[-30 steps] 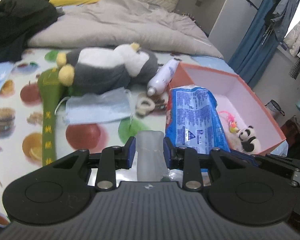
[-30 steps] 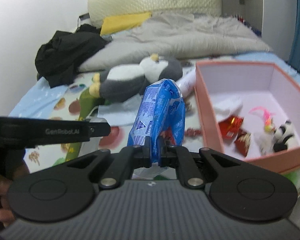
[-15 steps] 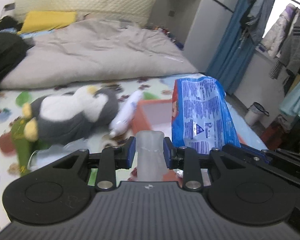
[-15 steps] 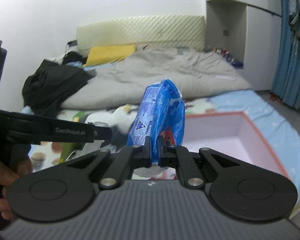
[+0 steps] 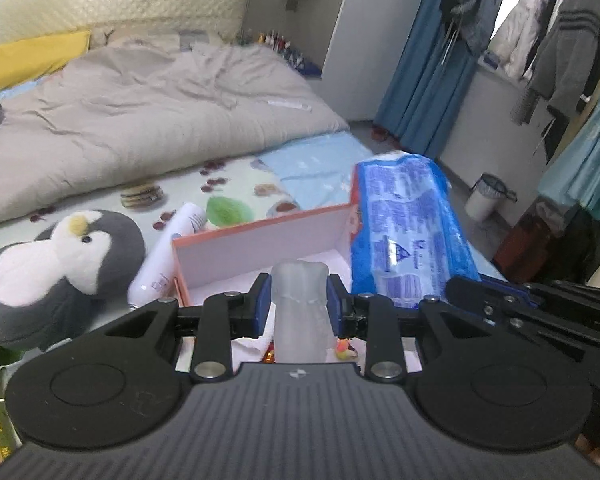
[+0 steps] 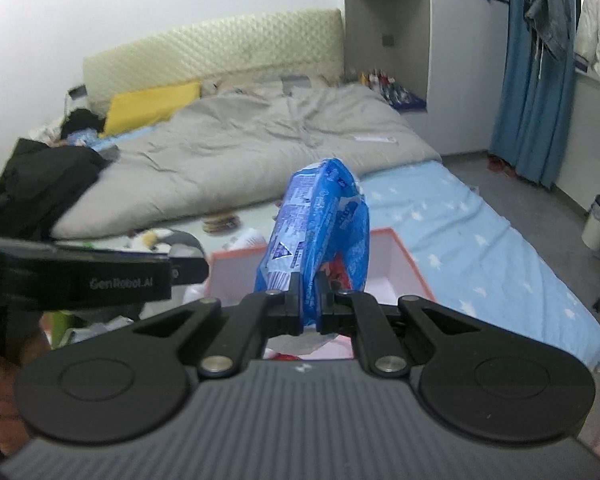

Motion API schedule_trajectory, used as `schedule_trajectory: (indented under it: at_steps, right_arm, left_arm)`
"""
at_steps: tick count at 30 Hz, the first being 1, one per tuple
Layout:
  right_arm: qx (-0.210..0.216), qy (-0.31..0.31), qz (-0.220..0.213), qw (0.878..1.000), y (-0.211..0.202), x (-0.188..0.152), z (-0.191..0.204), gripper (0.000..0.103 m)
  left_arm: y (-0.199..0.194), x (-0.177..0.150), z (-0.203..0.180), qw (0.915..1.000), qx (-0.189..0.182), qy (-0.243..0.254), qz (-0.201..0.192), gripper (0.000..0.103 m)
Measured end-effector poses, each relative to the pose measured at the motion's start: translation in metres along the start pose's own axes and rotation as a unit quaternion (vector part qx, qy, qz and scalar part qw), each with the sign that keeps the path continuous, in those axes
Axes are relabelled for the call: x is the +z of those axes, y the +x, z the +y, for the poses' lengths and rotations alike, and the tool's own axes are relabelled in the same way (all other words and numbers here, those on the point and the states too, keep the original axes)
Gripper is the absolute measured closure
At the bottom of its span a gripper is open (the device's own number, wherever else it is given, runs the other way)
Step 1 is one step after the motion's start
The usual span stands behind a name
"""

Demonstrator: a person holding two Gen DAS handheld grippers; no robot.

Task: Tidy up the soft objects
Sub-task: 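Lift blue wipes packet with right tool and clear cup with left tool over the pink box, then open both tools to drop packet and cup into the pink box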

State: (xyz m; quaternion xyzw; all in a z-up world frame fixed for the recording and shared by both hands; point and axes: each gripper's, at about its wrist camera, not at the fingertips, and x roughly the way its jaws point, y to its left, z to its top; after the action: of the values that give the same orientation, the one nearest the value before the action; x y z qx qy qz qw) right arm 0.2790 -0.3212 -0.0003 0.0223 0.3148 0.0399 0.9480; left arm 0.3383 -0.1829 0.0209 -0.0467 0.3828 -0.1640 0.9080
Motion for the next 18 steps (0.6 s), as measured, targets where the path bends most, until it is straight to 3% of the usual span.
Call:
schedule_trajectory:
  at_steps: [11,18]
  right_arm:
    - [0.013,0.009,0.114,0.993,0.071,-0.030,-0.045,0.094]
    - [0.017,0.024,0.150,0.988,0.089,-0.045,-0.059,0.094]
  left_arm:
    - [0.098,-0.014,-0.020,0.9962,0.012,0.023,0.084,0.068]
    - [0.122,-0.030,-0.025,0.9924,0.028,0.052,0.108,0.068]
